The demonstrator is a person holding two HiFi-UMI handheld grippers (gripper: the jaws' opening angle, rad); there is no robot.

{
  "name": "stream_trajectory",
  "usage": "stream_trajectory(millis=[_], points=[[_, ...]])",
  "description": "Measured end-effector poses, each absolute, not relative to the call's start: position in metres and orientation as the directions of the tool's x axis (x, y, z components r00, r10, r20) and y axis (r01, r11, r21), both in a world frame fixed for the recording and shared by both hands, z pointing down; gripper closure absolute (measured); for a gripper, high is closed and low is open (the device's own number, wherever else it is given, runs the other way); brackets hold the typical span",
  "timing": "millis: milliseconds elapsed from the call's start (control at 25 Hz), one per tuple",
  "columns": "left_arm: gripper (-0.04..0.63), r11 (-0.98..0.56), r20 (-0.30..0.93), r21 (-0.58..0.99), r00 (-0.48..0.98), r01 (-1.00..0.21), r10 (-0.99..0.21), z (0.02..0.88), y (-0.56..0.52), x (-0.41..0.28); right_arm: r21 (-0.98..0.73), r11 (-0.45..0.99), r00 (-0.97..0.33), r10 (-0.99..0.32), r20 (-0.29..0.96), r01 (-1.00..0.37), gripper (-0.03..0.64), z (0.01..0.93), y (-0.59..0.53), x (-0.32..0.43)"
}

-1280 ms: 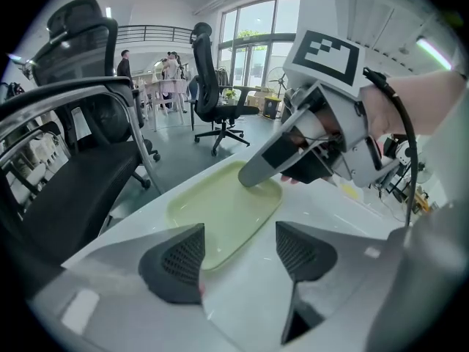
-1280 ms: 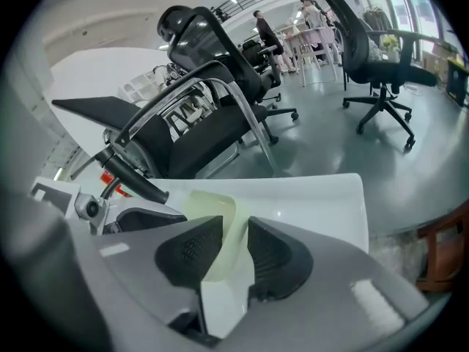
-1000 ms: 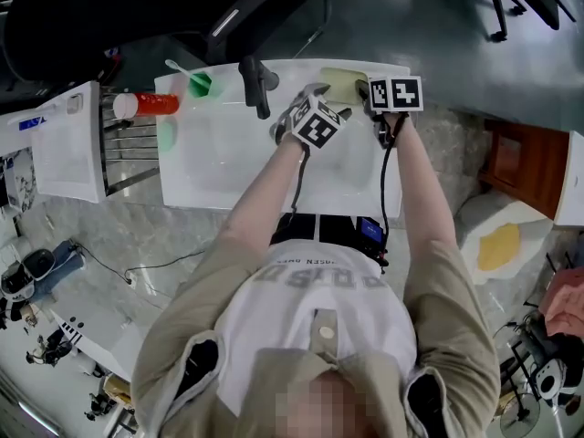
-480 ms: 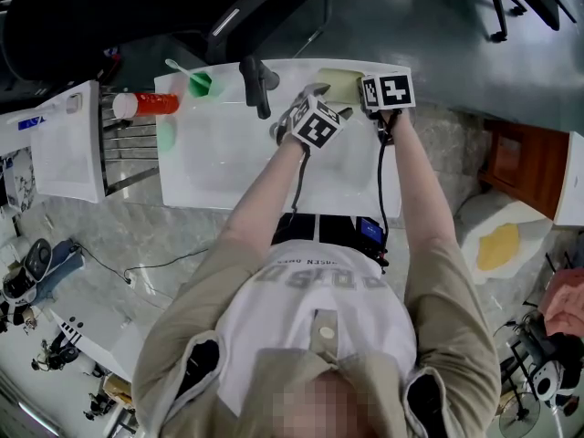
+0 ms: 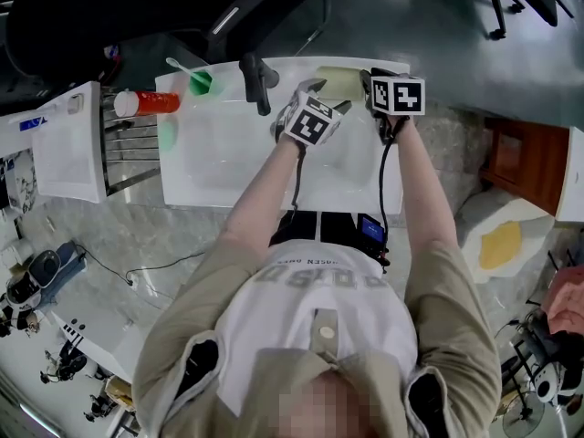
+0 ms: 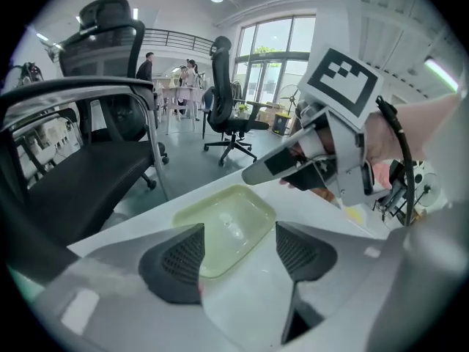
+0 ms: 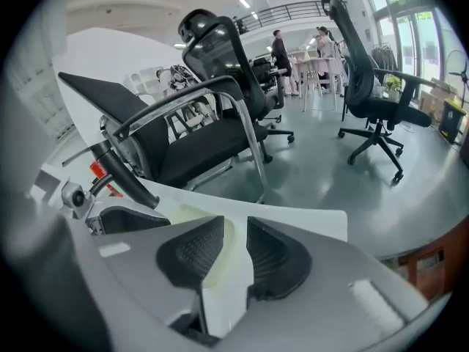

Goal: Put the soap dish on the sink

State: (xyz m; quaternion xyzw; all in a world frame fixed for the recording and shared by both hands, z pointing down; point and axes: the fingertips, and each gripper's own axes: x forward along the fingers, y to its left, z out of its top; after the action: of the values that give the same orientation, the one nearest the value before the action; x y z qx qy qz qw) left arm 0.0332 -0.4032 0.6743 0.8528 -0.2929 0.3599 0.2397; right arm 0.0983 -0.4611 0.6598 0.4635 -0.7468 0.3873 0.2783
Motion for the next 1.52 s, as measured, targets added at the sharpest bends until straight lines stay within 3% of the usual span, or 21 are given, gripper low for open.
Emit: stream_trajectory(millis=[720,1080,1240,1520], points=[[0.276,-0.657,0.507,0.093,0.603,-0.748,-0.616,0.551,-0.399,0.015,-0.276,0.280,-0.383,-0.796,0.468,-0.919,0.515,0.536,-0.418,0.107],[0.417,-0.617,0.299,-0.047,0.578,-0.786,-0.759,0.461,-0.362,-0.004,-0.087,0.300,-0.312,-0.910,0.272,-0.950,0.526,0.448,-0.359,0.097],[0.478,-0.583,0.195,-0.065,0.563,-0.810,-0.803,0.424,-0.343,-0.015,-0.055,0.274,-0.279,-0.942,0.184,-0.960,0.563,0.413,-0.333,0.091],[0.523,-0.553,0.060,-0.124,0.550,-0.824,-0.833,0.368,-0.307,-0.032,-0.037,0.264,-0.266,-0.961,0.079,-0.964,0.593,0.365,-0.292,0.081]])
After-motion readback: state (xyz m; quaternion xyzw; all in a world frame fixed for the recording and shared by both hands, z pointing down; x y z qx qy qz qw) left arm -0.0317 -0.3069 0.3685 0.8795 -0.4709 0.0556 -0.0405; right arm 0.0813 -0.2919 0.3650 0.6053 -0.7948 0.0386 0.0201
